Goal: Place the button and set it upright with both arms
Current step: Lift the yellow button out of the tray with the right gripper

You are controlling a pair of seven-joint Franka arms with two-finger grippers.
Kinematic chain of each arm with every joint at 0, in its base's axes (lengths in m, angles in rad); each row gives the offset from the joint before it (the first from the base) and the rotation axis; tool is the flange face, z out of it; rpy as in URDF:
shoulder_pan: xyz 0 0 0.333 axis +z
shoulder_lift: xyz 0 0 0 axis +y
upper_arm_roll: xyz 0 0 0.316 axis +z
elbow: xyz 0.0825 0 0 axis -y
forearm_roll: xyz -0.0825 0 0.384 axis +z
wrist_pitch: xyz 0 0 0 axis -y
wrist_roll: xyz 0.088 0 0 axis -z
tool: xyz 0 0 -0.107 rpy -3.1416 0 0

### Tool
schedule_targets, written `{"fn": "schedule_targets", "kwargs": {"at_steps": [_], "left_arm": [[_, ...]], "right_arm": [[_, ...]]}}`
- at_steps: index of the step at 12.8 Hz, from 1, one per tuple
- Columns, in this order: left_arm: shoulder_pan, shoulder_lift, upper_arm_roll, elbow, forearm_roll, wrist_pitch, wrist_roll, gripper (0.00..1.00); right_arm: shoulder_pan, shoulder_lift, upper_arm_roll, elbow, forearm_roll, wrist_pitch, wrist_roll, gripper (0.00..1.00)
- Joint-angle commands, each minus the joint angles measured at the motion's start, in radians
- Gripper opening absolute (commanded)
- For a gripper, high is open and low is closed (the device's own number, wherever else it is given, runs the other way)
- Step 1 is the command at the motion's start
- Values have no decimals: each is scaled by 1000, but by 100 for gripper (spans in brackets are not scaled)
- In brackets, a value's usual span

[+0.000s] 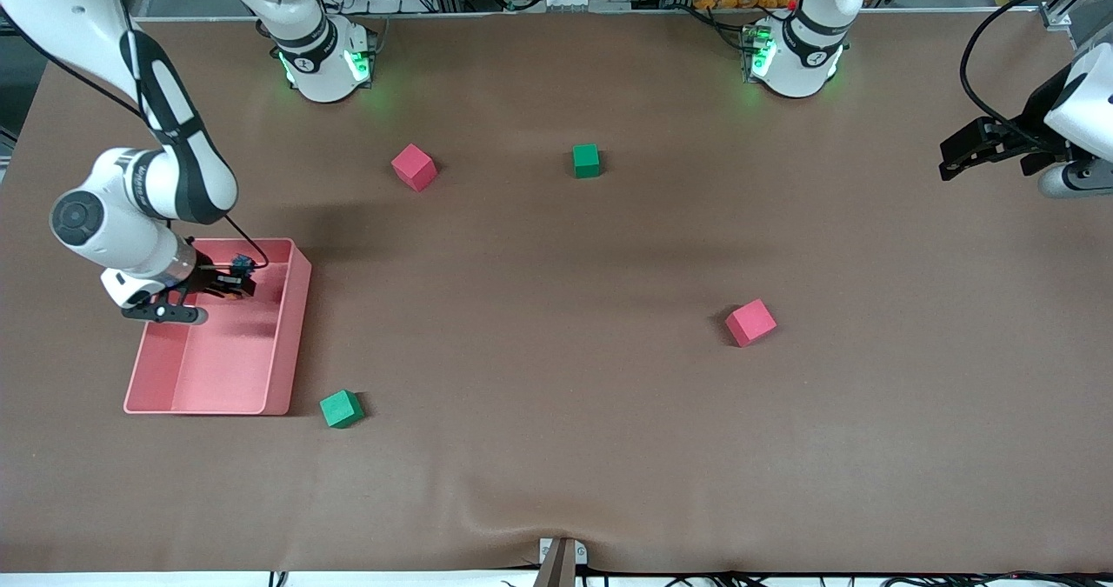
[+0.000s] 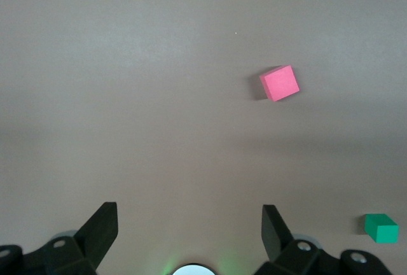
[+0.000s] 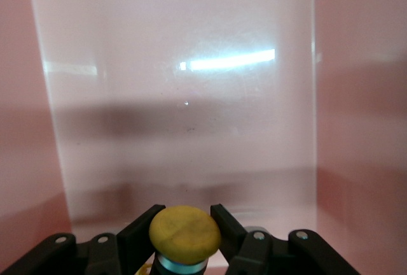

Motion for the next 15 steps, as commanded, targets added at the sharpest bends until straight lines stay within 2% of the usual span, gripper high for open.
{"fn": "schedule_targets", "kwargs": {"at_steps": [1,5,8,10,15], "left_arm": [[-1,-4,-7,-3,4,10,-10,100],[-3,-9,-7,-4,5,8,-13,100],[-6,-9,-7,-4,5,8,-13,100],[-4,-9,-19,-3,5,8,-13,100],[5,-15,-38,-4,12,1,-13,100]], "right_arm": [[-7,-75,17,-6,-16,-63,-2,0],[45,-112,20,80,-16,-209,-2,0],[85,-113,21,139,-13,-266,-25,0],[147,-107,26,195,2,-316,-27,0],[331,-48,28,323,61,-320,36,0]]}}
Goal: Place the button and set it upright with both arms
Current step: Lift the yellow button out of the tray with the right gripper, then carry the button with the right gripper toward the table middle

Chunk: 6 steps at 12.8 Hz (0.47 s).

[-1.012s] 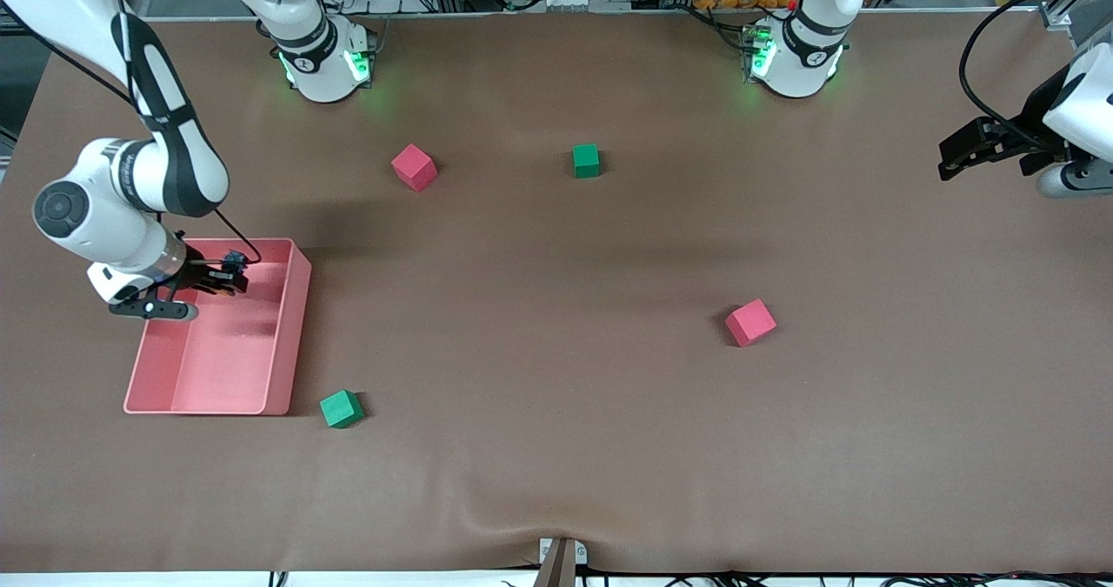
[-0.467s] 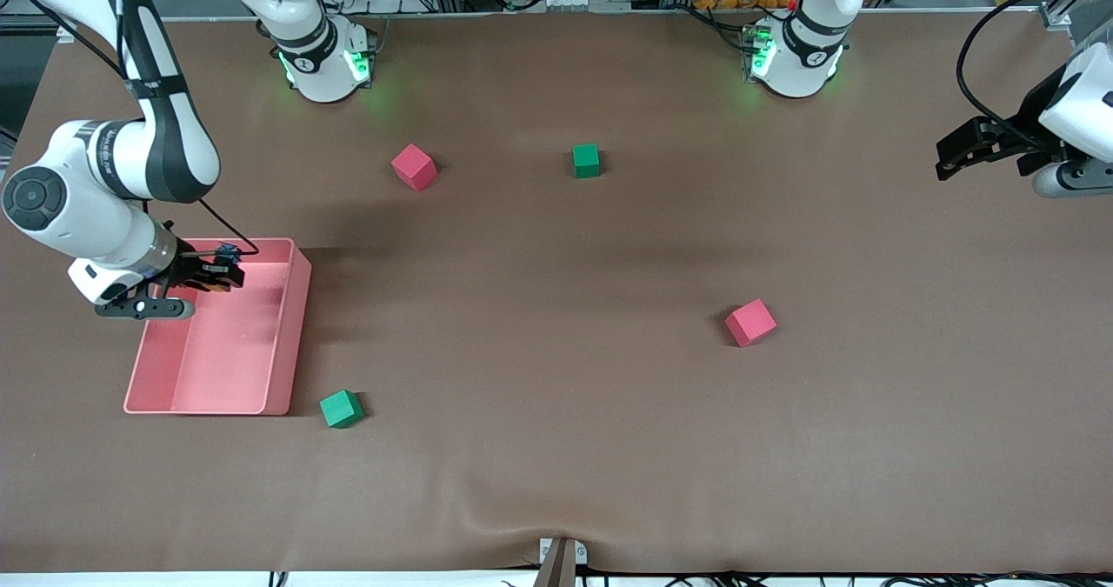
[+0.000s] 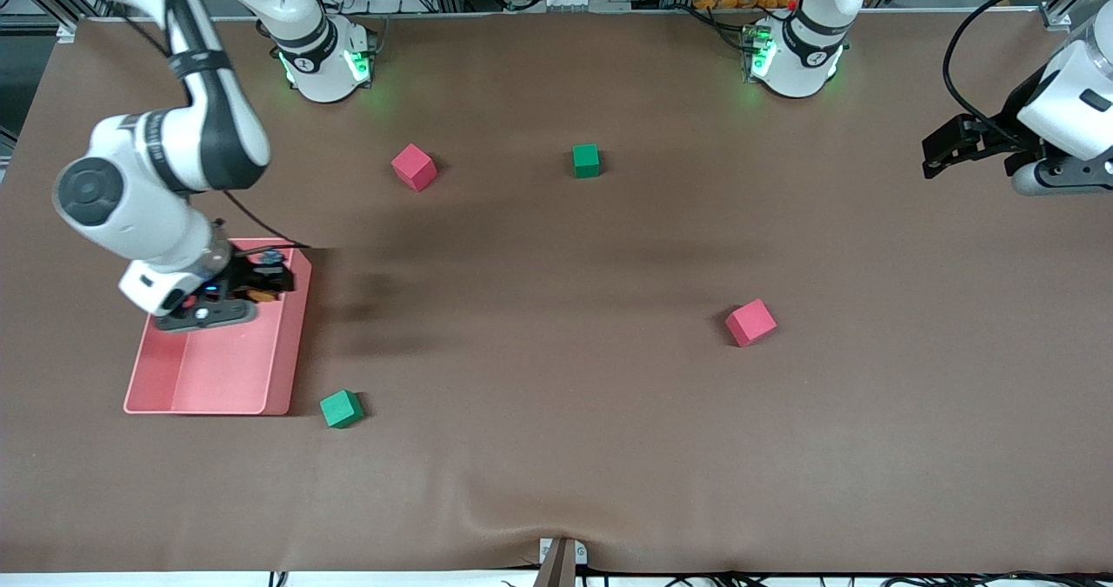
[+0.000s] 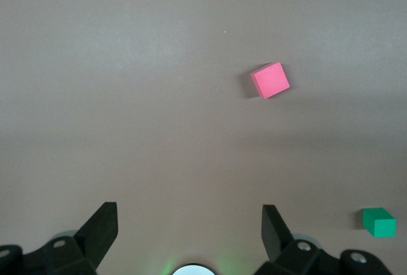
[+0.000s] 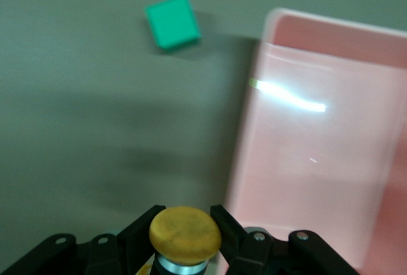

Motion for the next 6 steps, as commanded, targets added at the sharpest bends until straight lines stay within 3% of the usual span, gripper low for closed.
{"fn": "schedule_targets", "kwargs": {"at_steps": [1,6], "left_arm": [[10,-13,-7,-4,12,1,-13,100],[10,-10,-7,-6,13,5,-13,100]], "right_arm": [[69,68,-9,93,40,-17,55,0],[272,207,-10,234,51,15,343,0]]}}
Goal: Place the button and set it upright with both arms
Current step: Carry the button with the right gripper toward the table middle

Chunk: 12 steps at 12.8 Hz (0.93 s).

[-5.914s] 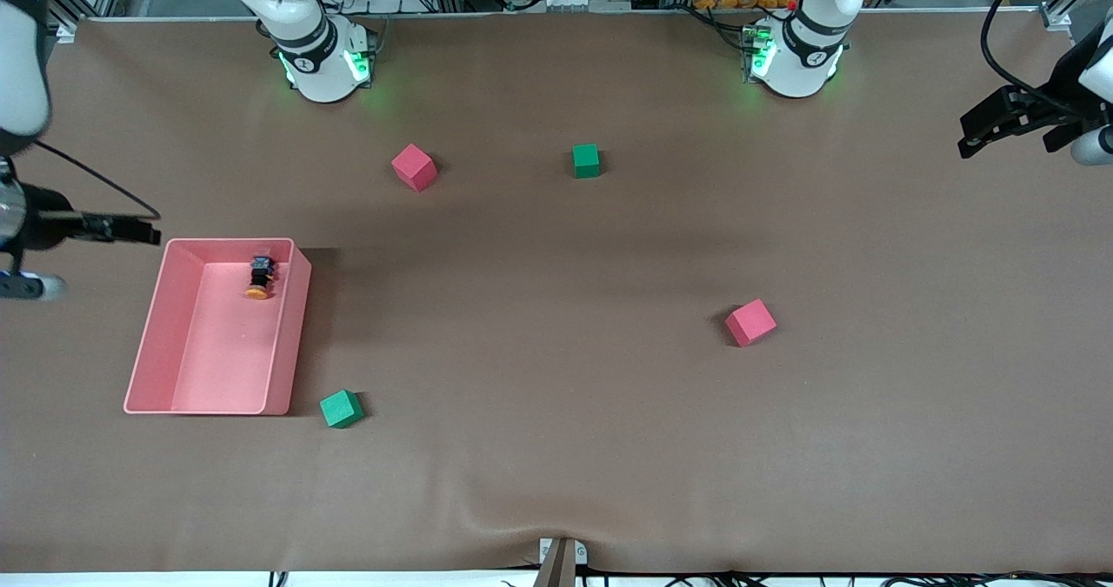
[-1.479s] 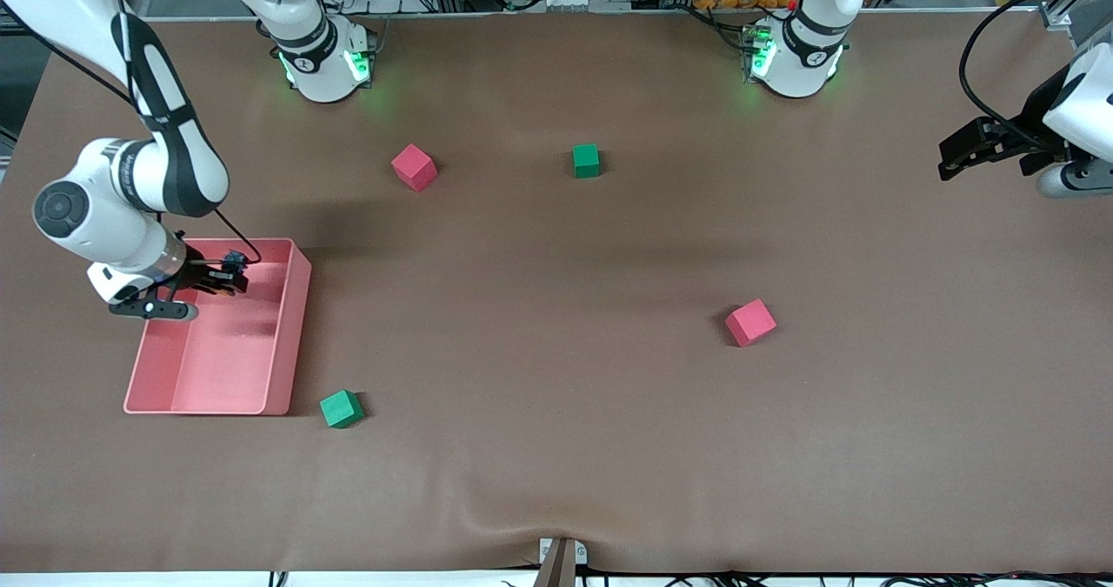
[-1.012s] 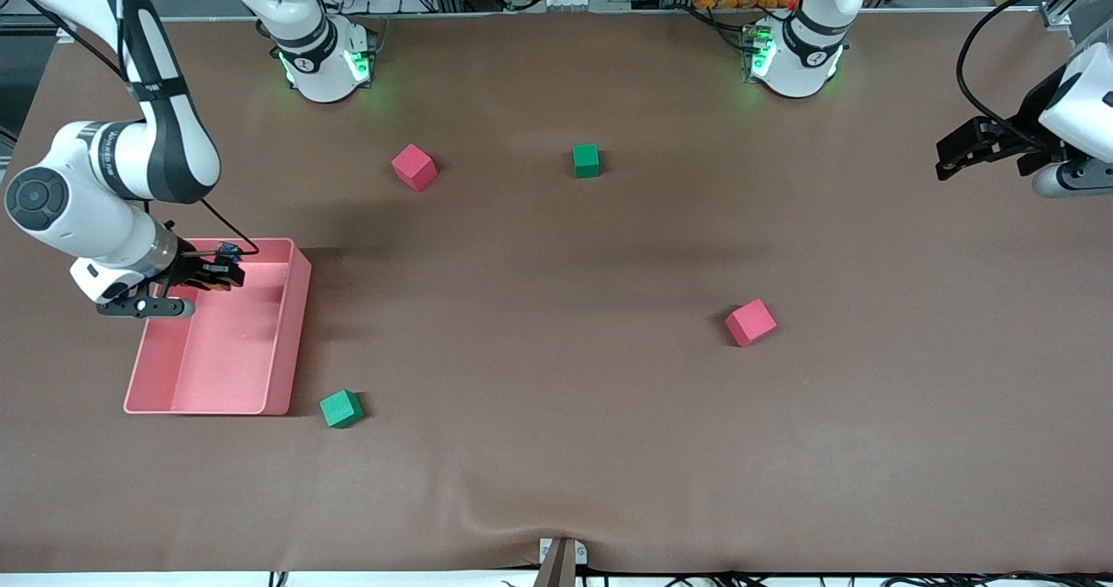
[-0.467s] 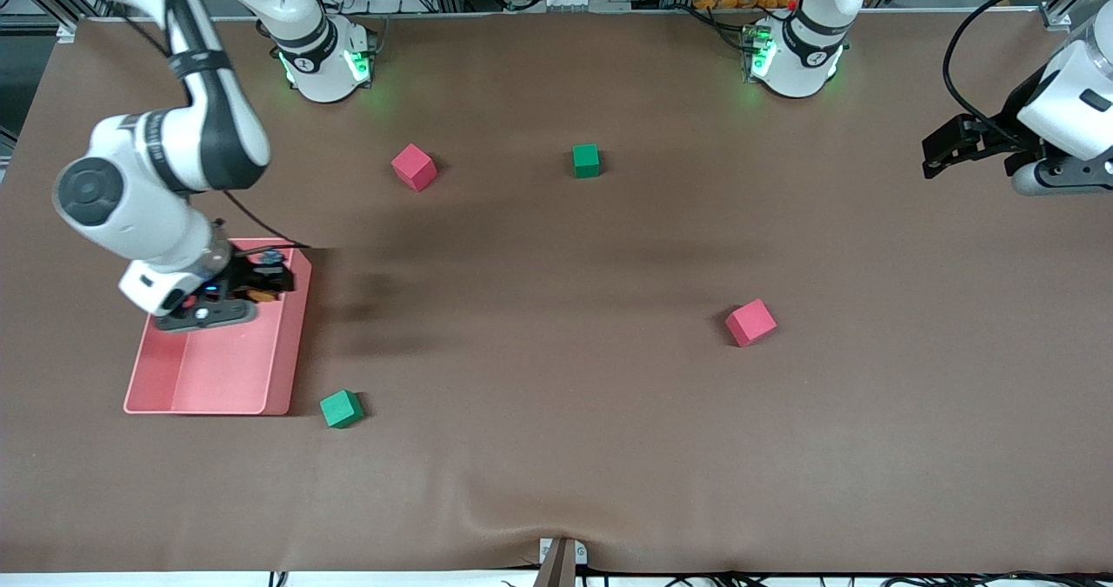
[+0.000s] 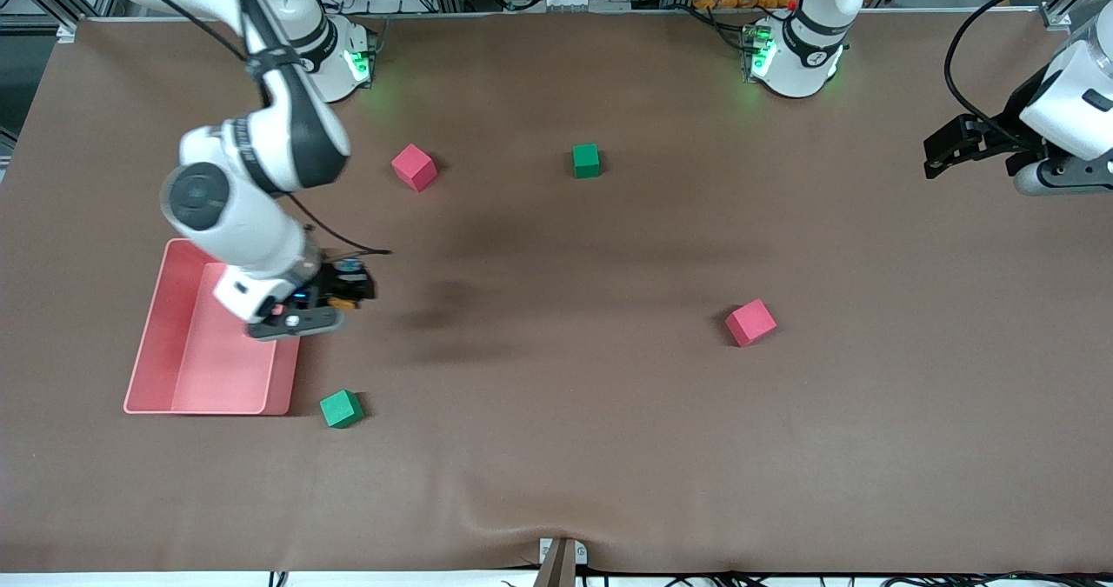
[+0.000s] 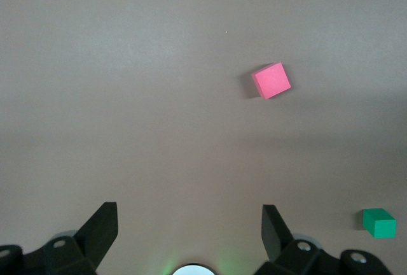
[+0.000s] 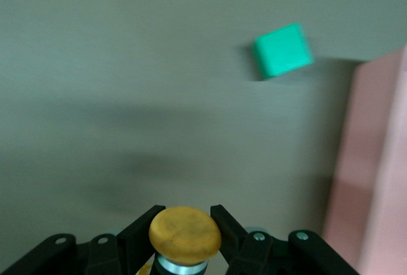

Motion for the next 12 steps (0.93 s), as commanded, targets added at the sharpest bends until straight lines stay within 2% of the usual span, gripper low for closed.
{"fn": "schedule_targets", "kwargs": {"at_steps": [1,5,8,12], "left_arm": [[3,-8,-7,-4,13,6,-13,100],[3,-5,-7,-4,13,9,-13,100],[5,-5,-7,-4,13,9,-13,100],[6,-7,-7,-4,12,9,-13,100]], "right_arm": [[112,118,-12,126,5,20,154,0],[233,248,-15,216,-6,105,319,0],[295,359,-18,339,-43,114,442,0],[385,480,-20,431,-60,144,489,0]]}}
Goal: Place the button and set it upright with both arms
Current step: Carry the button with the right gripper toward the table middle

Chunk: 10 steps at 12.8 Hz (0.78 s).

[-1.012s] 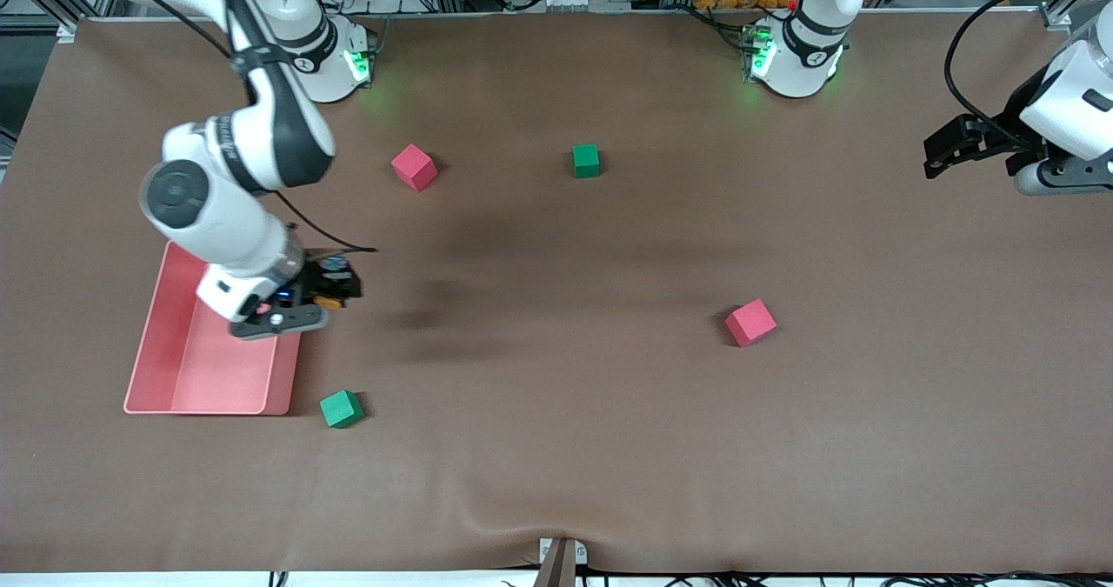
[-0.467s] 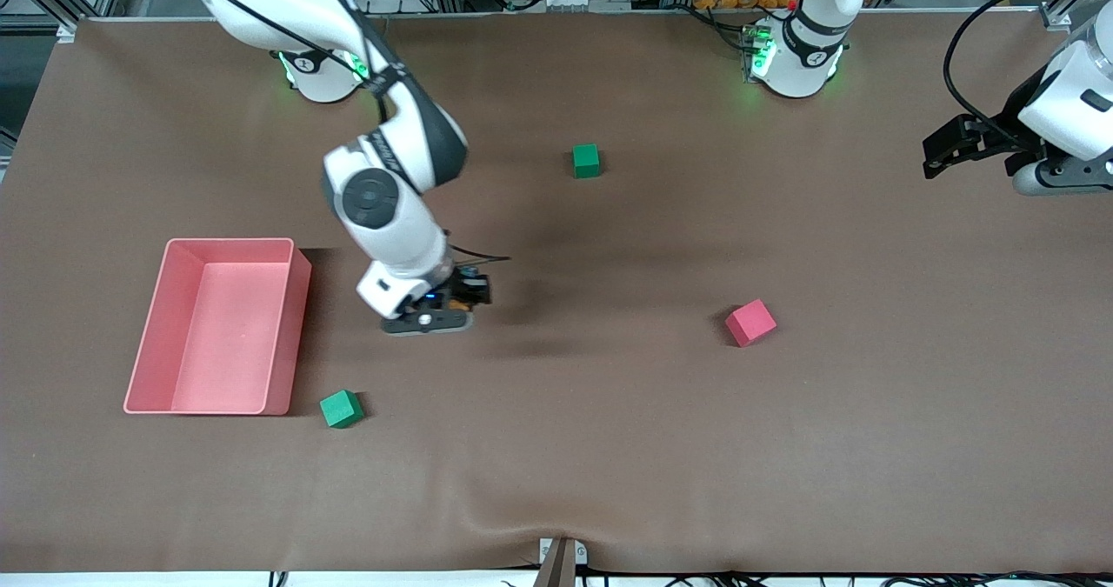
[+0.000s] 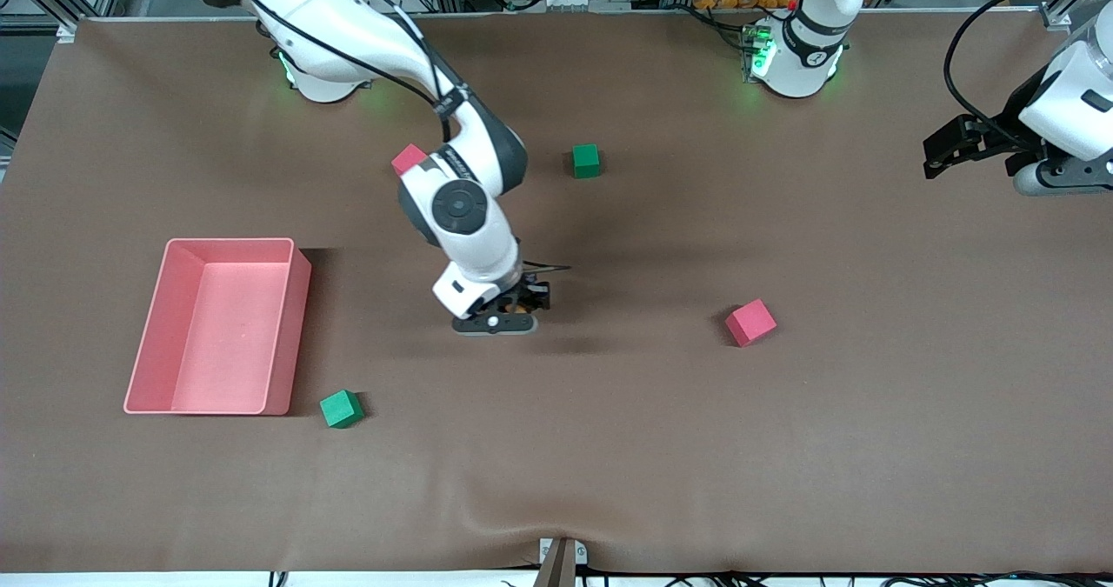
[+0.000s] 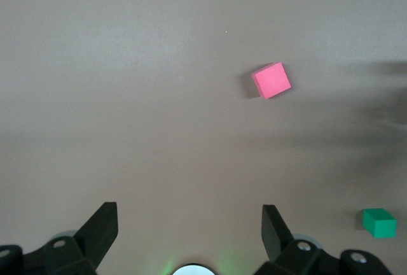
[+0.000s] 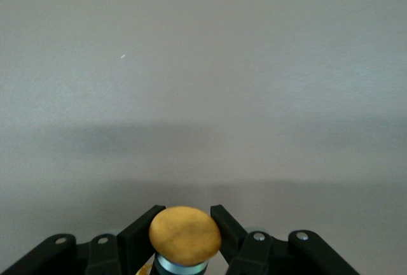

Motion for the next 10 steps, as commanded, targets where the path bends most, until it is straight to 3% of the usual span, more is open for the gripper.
{"fn": "schedule_targets", "kwargs": {"at_steps": [1,7,8,9,10], "left_arm": [[6,-7,-5,-3,13,8,-13,100],[8,-10,-7,-4,12,7,-13,100],[8,-10,-7,-4,12,7,-13,100],[6,-10,-7,-4,12,7,-13,100],[6,-10,-7,-10,13,8,-13,100]], "right_arm": [[74,105,-16,94,-25,50,58,0],[164,233,-74,201,-23,100,86,0],[168,238,-80,201,-25,109,87,21],[169,238,-86,198,-25,119,87,95],[174,236,-86,197,-41,124,87,100]]}}
